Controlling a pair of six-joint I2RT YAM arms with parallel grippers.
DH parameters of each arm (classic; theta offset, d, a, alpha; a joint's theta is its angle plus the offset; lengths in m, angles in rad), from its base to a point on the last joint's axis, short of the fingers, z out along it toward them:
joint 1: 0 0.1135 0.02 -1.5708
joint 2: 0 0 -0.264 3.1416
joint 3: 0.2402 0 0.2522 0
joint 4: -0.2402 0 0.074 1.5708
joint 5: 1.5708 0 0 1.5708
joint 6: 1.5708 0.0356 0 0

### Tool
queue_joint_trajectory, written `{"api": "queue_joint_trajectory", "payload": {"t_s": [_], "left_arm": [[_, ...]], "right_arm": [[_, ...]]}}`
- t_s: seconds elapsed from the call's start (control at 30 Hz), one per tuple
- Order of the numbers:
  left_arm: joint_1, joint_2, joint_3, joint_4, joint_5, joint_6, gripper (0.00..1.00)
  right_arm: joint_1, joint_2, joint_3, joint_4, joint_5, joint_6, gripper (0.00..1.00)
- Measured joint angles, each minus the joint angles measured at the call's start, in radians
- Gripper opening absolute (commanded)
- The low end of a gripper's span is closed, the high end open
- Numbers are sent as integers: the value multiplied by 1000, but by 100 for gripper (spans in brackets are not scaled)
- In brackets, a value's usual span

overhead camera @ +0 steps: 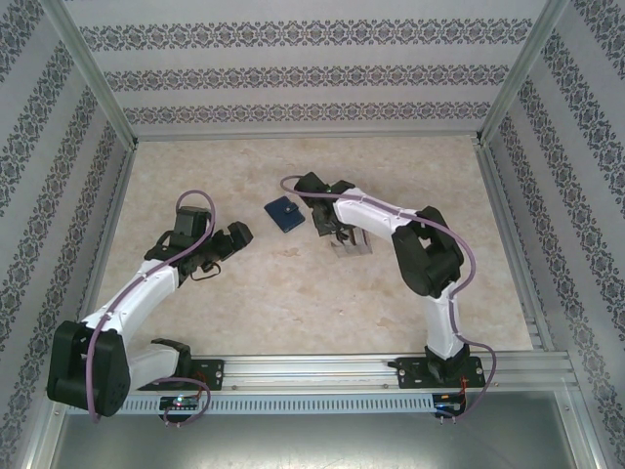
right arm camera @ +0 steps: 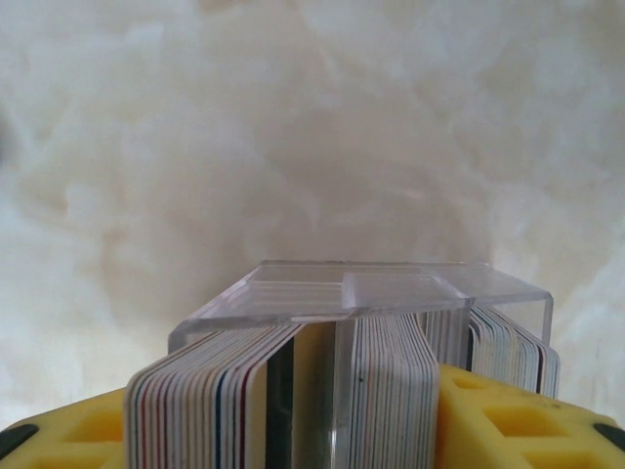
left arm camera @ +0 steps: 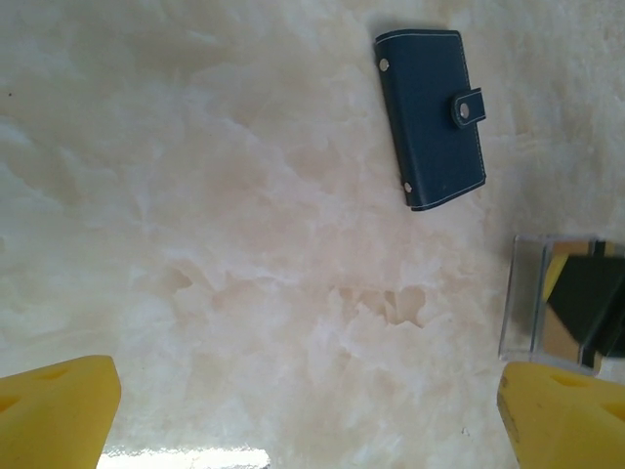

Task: Put the credit cards into the card holder
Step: Move the storage box to the center of the table, then move the card holder to the center of the table.

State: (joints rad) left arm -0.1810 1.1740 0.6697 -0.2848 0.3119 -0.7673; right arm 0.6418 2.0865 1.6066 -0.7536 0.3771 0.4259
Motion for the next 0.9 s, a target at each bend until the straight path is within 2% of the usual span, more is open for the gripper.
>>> {"api": "queue_joint_trajectory", "payload": {"t_s": [0.17,0.33,0.5,0.7,0.9], "left_arm": [[0,86,19,-4,13,-2,100],[-1,214,117,-7,35,-5,99],[-38,378,272,-7,31,-7,99],[-117,630,571,-60,-26,-4,95],[-164,830,807,-154,-107,8,88]], "right_arm": [[-48,48,86,22,-34,-13,72],[-62,-1,64,43,-71,-9,80],[-62,-225,-82,79,-105,-7,82],[-72,-550,-337,178,-111,-6,83],[-149,-698,-537,223,-128,-3,83]]}}
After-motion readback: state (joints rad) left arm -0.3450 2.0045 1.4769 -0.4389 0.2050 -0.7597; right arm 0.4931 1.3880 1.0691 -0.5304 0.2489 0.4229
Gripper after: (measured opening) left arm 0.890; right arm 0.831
